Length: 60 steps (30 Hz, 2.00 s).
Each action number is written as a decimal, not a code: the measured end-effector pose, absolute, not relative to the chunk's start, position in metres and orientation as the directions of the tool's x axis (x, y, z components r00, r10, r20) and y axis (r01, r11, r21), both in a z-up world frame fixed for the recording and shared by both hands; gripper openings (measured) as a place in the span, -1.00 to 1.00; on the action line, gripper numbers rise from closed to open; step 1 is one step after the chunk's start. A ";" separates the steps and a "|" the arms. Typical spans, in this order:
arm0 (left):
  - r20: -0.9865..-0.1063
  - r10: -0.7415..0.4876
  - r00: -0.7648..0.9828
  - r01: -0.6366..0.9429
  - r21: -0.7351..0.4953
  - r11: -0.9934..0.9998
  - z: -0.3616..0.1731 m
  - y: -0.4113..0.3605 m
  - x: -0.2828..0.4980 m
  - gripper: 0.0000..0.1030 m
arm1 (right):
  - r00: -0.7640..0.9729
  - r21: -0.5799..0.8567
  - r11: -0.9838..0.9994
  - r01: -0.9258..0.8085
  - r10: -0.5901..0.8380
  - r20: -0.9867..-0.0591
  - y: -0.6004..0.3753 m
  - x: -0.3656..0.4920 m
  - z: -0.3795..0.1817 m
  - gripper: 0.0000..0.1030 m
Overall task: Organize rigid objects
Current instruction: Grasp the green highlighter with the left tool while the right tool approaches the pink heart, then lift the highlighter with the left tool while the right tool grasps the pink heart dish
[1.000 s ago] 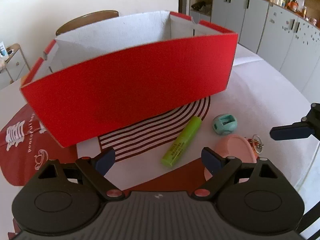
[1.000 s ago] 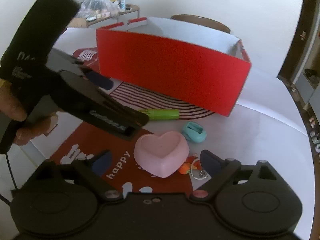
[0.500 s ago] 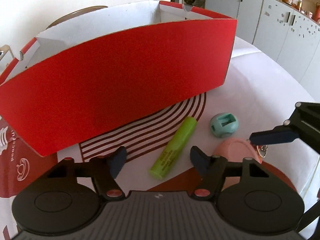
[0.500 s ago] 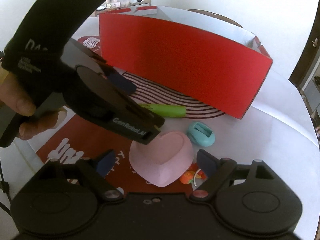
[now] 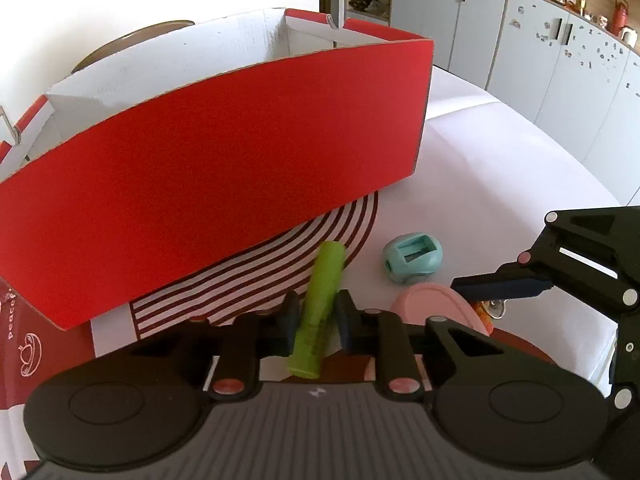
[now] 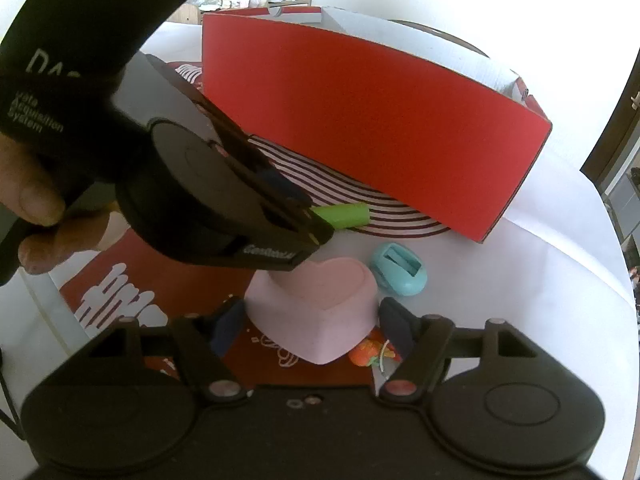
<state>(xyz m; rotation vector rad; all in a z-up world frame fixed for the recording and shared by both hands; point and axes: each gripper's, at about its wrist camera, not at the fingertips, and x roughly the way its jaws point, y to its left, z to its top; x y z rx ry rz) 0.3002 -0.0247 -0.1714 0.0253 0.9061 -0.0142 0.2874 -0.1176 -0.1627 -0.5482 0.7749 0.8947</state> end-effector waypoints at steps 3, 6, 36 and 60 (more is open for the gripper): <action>-0.789 0.002 0.614 0.009 0.009 1.000 -0.171 -0.024 0.300 -0.68 | 0.398 -0.101 0.532 -0.841 0.480 -0.782 -0.121 0.288 -0.162 0.41; -0.795 0.006 0.607 -0.011 0.000 1.000 -0.170 -0.025 0.299 -0.68 | 0.403 -0.085 0.552 -0.830 0.486 -0.776 -0.125 0.287 -0.157 0.41; -0.795 0.093 0.599 -0.273 -0.093 0.958 -0.145 0.039 0.240 -0.69 | 0.369 -0.094 0.461 -0.883 0.554 -0.747 -0.105 0.302 -0.158 0.71; -0.803 0.093 0.588 -0.298 -0.109 0.948 -0.146 0.036 0.210 -0.69 | 0.319 -0.172 0.301 -0.938 0.559 -0.765 -0.091 0.312 -0.163 0.45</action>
